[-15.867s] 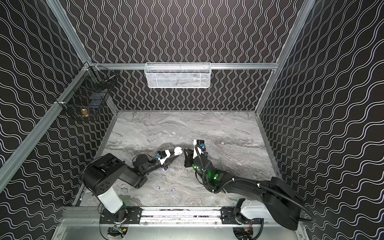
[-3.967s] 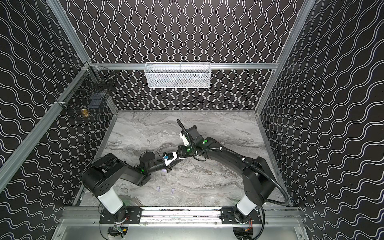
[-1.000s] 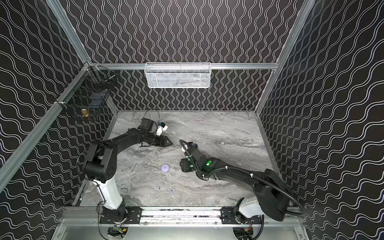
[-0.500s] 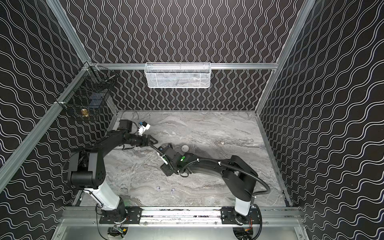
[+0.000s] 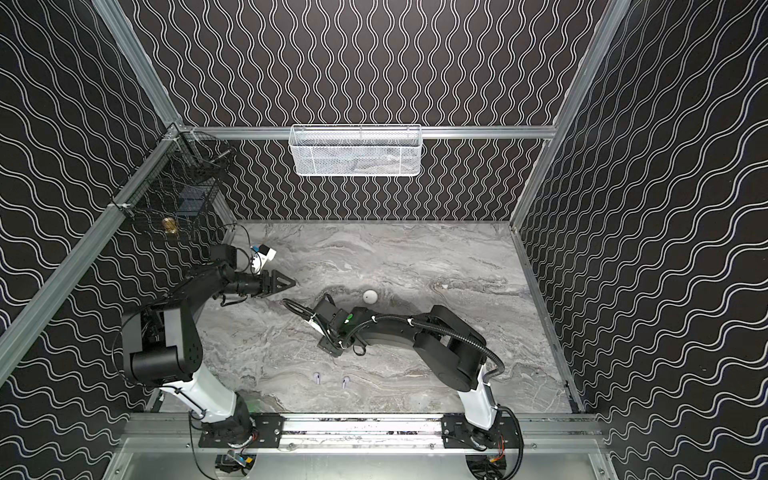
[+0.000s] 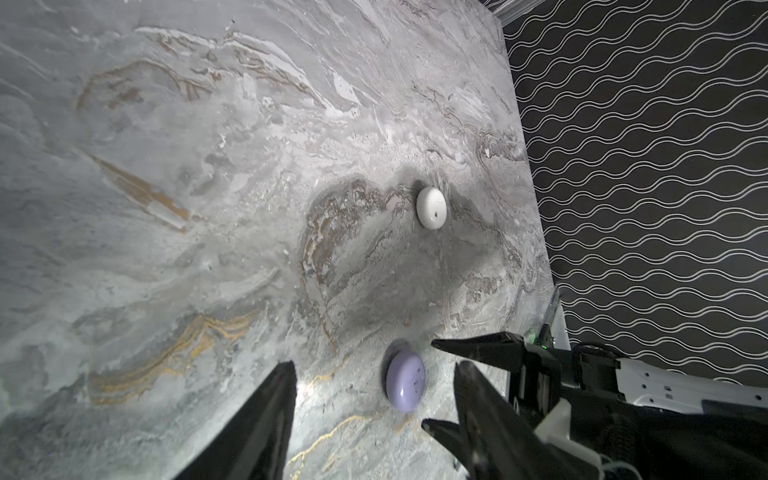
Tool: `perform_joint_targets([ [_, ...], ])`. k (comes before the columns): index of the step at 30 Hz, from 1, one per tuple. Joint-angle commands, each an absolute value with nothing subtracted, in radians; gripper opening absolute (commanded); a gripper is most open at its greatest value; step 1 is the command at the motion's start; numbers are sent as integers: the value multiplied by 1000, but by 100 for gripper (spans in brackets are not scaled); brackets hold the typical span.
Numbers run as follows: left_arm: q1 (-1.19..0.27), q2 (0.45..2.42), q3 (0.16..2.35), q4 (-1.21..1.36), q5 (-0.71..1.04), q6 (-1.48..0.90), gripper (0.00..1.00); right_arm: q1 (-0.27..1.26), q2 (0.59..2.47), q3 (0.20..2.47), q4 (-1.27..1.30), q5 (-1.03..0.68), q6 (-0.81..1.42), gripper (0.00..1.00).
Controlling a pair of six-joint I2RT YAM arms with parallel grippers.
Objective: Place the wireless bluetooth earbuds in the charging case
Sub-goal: 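Move the right gripper over the round lilac case while the left arm draws back, then lower the right gripper and close it on the lilac case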
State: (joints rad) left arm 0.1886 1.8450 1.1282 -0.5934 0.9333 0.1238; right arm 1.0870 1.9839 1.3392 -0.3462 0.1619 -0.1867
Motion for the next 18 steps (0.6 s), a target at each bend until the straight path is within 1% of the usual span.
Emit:
perform_joint_targets([
  [1,195,1835,1124,-599,966,159,64,1088,1999,1357,-345,126,-258,71],
  [7,202,1826,1118,-604,972,167,65,1088,2036,1393,-367,98,-290,68],
  [12,204,1824,1111,-606,977,171,65,1088,2038,1399,-368,74,-313,60],
  [18,207,1825,1105,-610,990,170,65,1085,2043,1399,-360,60,-327,59],
])
